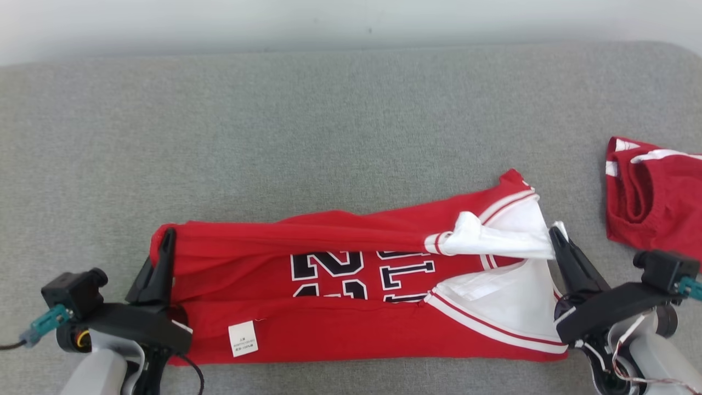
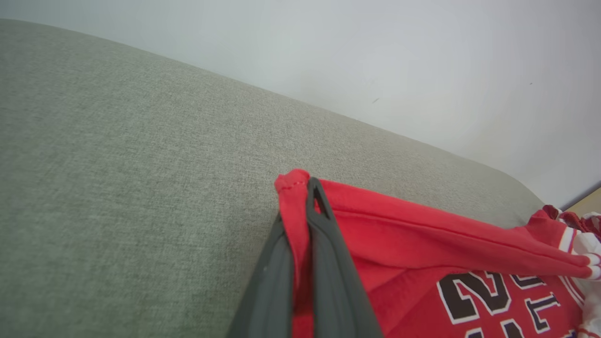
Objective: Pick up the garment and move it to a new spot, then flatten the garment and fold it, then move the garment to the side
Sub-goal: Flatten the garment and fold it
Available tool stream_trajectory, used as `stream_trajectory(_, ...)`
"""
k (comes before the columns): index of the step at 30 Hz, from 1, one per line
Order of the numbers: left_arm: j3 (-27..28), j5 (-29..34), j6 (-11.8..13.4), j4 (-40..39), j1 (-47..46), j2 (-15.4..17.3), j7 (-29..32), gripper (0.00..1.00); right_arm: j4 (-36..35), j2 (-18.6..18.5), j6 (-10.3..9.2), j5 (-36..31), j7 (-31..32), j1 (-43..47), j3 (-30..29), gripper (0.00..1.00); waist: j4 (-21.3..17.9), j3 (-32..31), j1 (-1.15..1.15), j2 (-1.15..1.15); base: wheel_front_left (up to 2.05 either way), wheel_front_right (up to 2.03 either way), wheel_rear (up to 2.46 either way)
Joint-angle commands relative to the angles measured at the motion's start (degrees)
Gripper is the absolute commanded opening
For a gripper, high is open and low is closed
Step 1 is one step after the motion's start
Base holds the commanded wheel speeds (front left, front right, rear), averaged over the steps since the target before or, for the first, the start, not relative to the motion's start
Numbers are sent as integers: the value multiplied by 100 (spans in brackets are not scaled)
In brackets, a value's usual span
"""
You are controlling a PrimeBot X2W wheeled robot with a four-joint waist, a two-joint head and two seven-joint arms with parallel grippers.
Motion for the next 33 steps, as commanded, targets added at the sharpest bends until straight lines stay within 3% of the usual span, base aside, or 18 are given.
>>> stream_trajectory(1, 47, 69, 2, -110, 167, 6, -6, 0, -3, 40, -5, 1, -47, 113, -49, 0, 45, -99, 1, 0, 0, 0, 0)
stream_trajectory(8, 113, 46, 2, -537, 742, -81, -6, 11, 17, 168, -6, 9, -69, 396, -119, 0, 109, -287, 1, 0, 0, 0, 0)
stream_trajectory(12, 53, 17, 2, -484, 996, -134, -6, 17, 55, 163, -5, -4, -49, 530, -164, 0, 137, -365, 1, 0, 0, 0, 0)
stream_trajectory(14, 83, 4, 2, -454, 1065, -162, -6, 15, 74, 152, -6, -7, -19, 590, -176, 0, 137, -397, 1, 0, 0, 0, 0)
stream_trajectory(21, 141, 97, 2, -407, 1246, -259, -6, 27, 48, 141, -5, 52, 54, 761, -239, 0, 135, -471, 1, 0, 0, 0, 0)
stream_trajectory(22, 149, 112, 2, -380, 1252, -268, -6, 38, 42, 158, -5, 75, 58, 786, -246, 0, 136, -477, 1, 0, 0, 0, 0)
stream_trajectory(23, 139, 146, 2, -326, 1275, -263, -6, 99, 66, 165, -6, 81, 79, 803, -258, 0, 137, -486, 1, 0, 0, 0, 0)
stream_trajectory(24, 129, 170, 2, -284, 1287, -261, -6, 100, 78, 156, -5, 45, 128, 813, -221, 40, 137, -495, 1, 0, 0, 0, 0)
stream_trajectory(25, 129, 170, 2, -284, 1287, -261, -6, 100, 78, 156, -5, 45, 128, 813, -221, 40, 137, -495, 1, 0, 0, 0, 0)
stream_trajectory(26, 161, 188, 2, -220, 1300, -264, -6, 100, 58, 163, -5, 26, 128, 811, -213, 100, 135, -506, 1, 0, 0, 0, 0)
stream_trajectory(33, 864, 934, 111, -165, 1483, -408, -6, 100, 53, 150, -5, -384, -351, 781, -684, 100, 148, -607, 1, 0, 0, 0, 0)
